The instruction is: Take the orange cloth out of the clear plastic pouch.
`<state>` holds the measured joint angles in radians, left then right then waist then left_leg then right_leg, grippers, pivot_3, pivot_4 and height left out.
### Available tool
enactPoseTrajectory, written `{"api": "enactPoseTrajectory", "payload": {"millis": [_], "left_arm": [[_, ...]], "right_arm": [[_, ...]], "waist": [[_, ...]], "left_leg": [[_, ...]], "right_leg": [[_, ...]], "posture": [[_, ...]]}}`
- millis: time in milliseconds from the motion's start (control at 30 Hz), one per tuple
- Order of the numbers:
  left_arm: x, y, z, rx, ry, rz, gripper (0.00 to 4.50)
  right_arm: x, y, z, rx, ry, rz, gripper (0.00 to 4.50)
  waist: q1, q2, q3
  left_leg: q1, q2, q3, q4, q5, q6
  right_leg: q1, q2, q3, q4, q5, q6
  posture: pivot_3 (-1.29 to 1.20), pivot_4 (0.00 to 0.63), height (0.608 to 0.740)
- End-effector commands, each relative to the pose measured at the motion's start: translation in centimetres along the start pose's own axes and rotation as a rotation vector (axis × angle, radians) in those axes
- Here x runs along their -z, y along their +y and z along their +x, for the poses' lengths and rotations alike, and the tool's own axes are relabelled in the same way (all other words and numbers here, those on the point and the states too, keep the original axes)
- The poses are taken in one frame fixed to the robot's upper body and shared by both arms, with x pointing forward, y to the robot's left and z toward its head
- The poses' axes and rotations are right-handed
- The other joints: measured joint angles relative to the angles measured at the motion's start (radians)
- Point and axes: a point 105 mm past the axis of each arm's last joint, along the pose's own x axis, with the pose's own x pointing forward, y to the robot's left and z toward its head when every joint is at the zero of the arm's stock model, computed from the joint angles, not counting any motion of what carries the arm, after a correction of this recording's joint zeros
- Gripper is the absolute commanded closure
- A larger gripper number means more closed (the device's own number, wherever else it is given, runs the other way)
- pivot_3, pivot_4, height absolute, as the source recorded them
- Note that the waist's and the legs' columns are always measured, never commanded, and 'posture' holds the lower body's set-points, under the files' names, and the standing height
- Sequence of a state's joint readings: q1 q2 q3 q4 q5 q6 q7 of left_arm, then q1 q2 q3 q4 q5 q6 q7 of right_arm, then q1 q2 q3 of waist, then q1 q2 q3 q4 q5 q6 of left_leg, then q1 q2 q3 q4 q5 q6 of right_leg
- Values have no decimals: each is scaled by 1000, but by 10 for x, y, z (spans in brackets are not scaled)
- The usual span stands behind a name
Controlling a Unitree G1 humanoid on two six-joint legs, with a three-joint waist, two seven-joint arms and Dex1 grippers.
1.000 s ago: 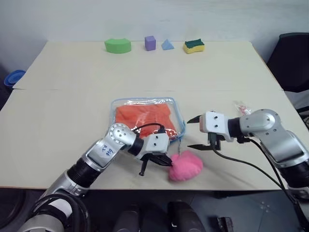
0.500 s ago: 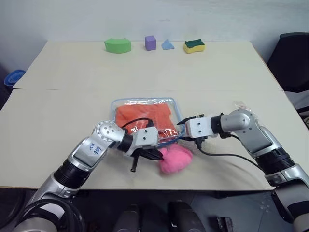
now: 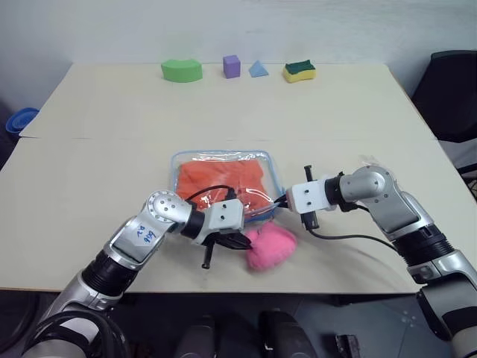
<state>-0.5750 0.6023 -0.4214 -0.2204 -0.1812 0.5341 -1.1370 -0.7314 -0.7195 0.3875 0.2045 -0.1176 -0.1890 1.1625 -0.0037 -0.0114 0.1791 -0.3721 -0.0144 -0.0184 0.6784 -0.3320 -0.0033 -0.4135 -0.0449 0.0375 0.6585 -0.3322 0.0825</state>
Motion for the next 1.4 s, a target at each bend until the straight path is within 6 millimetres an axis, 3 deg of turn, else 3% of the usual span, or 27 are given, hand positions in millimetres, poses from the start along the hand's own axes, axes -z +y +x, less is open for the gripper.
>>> {"api": "enactPoseTrajectory", "payload": {"millis": [33, 267, 367, 500, 800, 900, 1033, 1300, 1400], "left_arm": [[-5, -1, -4, -11, -5, 36, 4500], [6, 0, -22, -52, 15, 11, 4500], [5, 1, -18, -60, 2, 6, 4500], [0, 0, -14, -51, -14, 11, 4500], [-1, 2, -12, -44, -14, 24, 4500], [-1, 3, -11, -44, -15, 26, 4500], [-1, 4, -11, -50, -18, 27, 4500], [17, 1, -30, -96, 34, -6, 4500], [39, -9, -59, -157, 90, -58, 4500]], "right_arm": [[0, -10, -12, 40, 11, -25, 4448], [2, -12, -19, 36, -10, 30, 4448], [4, -10, -19, 29, -5, 55, 3784], [6, -9, -18, 28, 21, 22, 2443], [11, -13, -26, 34, 43, -31, 2443], [9, -15, -27, 30, 31, -27, 3038], [7, -15, -27, 25, 15, -27, 4390], [7, -23, -31, 61, 21, -25, 4456], [15, -29, -38, 82, 59, -25, 4456]], "waist": [[0, 0, 0], [0, 0, 0], [1, 0, 0], [0, 0, 0], [0, 0, 0], [0, 0, 0], [0, 0, 0], [-6, 0, 0], [-15, 0, 0]], "left_leg": [[0, 0, 0, 0, 0, 0], [0, 0, 0, 0, 0, 0], [0, 0, 0, 0, 0, 0], [0, 0, 0, 0, 0, 0], [0, 0, 0, 0, 0, 0], [0, 0, 0, 0, 0, 0], [0, 0, 0, 0, 0, 0], [0, 0, 0, -1, 0, 0], [0, 1, 0, -2, 0, 0]], "right_leg": [[0, 0, 0, 0, 0, 0], [0, 0, 0, 0, 0, 0], [0, 0, 0, 0, 0, 0], [0, 0, 0, 0, 0, 0], [0, 0, 0, 0, 0, 0], [0, 0, 0, 0, 0, 0], [0, 0, 0, 0, 0, 0], [0, 0, 0, 0, 0, 0], [-1, 0, 0, 0, 0, 0]], "posture": [[0, 150, 740], [0, 150, 740], [0, 150, 740], [0, 150, 740], [0, 150, 740], [0, 150, 740], [0, 150, 740], [0, 150, 740], [0, 150, 740]]}}
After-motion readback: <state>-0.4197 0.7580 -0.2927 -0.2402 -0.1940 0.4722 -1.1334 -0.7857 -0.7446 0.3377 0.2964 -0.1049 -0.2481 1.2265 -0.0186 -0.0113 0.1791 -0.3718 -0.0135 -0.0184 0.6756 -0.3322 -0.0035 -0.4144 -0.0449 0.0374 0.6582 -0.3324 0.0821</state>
